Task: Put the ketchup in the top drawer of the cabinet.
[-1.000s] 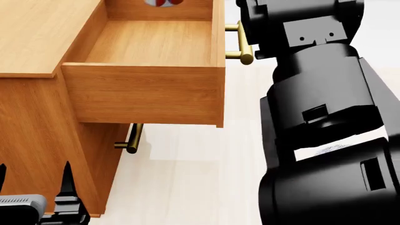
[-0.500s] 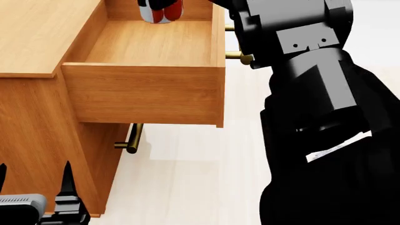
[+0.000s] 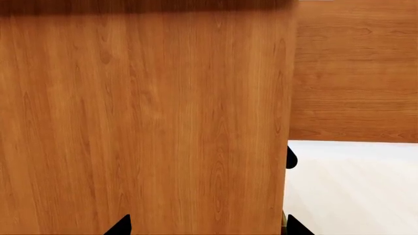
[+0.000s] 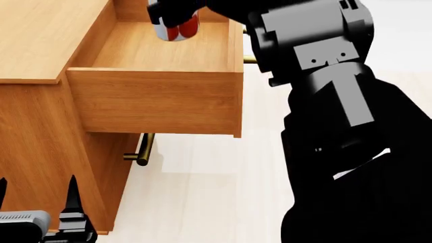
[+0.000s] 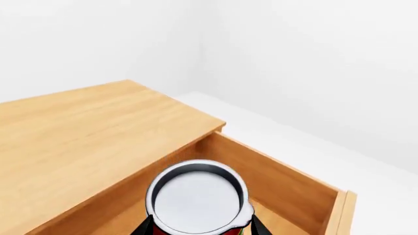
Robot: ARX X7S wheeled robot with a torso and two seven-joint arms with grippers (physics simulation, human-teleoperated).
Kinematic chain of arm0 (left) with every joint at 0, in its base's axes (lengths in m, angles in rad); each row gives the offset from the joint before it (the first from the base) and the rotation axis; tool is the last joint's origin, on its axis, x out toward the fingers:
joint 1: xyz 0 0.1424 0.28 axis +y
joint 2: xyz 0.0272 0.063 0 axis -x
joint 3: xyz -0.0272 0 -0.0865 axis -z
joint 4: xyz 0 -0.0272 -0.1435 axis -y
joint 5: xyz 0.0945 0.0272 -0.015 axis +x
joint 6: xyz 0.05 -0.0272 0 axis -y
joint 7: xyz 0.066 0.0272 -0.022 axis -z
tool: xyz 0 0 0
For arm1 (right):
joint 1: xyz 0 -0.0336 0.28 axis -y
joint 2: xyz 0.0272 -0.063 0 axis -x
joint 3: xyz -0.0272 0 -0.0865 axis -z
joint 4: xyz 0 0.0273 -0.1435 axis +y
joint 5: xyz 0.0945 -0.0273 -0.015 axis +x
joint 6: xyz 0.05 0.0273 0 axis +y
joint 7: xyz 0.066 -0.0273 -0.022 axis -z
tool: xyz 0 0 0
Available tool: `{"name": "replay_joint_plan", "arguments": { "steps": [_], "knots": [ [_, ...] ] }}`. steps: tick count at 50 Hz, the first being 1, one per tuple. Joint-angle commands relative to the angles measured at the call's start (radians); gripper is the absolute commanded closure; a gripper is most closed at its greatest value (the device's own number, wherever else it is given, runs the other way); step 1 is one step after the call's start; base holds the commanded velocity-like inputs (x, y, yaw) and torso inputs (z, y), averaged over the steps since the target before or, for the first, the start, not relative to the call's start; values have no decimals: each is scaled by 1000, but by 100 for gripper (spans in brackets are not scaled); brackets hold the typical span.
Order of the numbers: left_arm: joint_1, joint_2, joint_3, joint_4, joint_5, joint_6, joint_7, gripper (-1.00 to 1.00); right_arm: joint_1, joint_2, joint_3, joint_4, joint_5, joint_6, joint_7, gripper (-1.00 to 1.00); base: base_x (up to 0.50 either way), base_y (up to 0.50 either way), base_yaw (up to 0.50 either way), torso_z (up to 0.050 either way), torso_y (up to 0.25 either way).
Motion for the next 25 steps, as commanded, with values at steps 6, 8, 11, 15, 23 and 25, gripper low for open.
{"name": "replay_joint_plan", "arguments": {
  "steps": [6,8,11,15,23,25],
  "knots": [
    [0,-1,4,-8,-1,8,-1,-100,-24,0,12,-1,-30,-24,-11,100,0,0,0,0,0],
    [0,-2,3,-5,-2,5,-2,-100,-17,0,17,0,-32,-15,-15,100,0,0,0,0,0],
    [-1,-3,3,-2,-4,2,-4,-100,-38,0,14,-1,-33,-35,-12,100,0,0,0,0,0],
    [-1,-3,5,-5,-3,6,-3,-100,-22,0,30,0,-50,-15,-16,100,0,0,0,0,0],
    [-4,-3,8,-11,-3,6,-3,-100,-44,0,31,-1,-55,-36,-13,100,0,0,0,1,0],
    [-5,-3,8,-15,-3,9,-2,-100,-22,0,19,-1,-41,-18,-15,100,0,0,0,0,0]
  ]
}}
